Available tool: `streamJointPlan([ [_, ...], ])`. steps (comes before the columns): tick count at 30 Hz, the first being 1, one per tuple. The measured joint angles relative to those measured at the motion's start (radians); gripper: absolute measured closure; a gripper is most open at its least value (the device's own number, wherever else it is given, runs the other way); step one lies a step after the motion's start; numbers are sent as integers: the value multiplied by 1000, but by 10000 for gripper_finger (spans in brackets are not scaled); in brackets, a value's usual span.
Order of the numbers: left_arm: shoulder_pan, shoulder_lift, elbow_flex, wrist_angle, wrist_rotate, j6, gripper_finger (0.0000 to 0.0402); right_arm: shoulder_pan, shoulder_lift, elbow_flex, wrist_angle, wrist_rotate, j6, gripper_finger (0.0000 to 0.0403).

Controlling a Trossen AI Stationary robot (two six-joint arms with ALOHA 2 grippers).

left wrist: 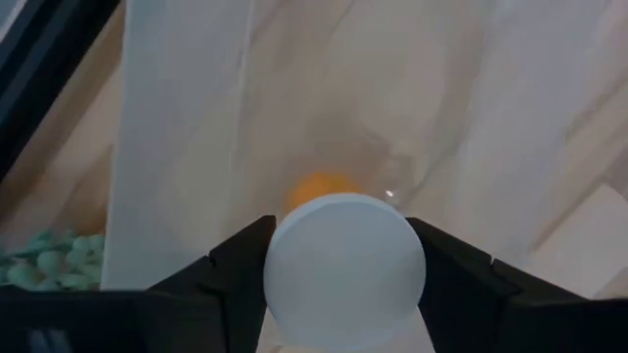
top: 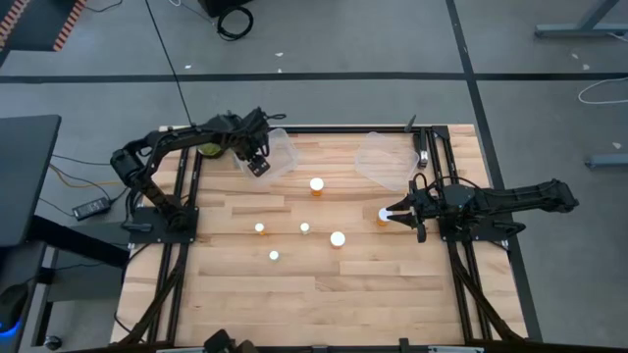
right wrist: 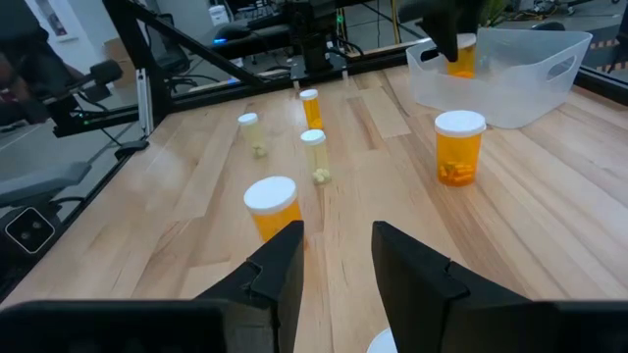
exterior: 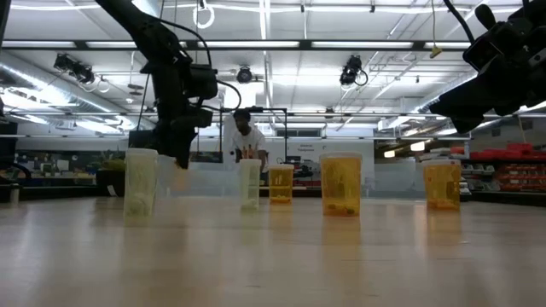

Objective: Pick and place medicine bottles into bin by pill shape (circle, oval)
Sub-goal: Put the orange capsule bottle into the left transparent bin

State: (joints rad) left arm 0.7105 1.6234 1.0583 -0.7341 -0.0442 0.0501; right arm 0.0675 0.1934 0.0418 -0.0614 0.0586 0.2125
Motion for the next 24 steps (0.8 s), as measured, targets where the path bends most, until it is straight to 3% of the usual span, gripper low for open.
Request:
streamJointPlan([
  [4,0,0,-8,0,-24,-2,187,0,0,0,0,0,0,274],
  [10,7,0,-8,-9,-26,-5,162,0,0,0,0,0,0,274],
  [17,24,0,-8,-21,-27,7,169,0,0,0,0,0,0,274],
  [24,24,0,-8,-21,-26,7,131,0,0,0,0,0,0,274],
])
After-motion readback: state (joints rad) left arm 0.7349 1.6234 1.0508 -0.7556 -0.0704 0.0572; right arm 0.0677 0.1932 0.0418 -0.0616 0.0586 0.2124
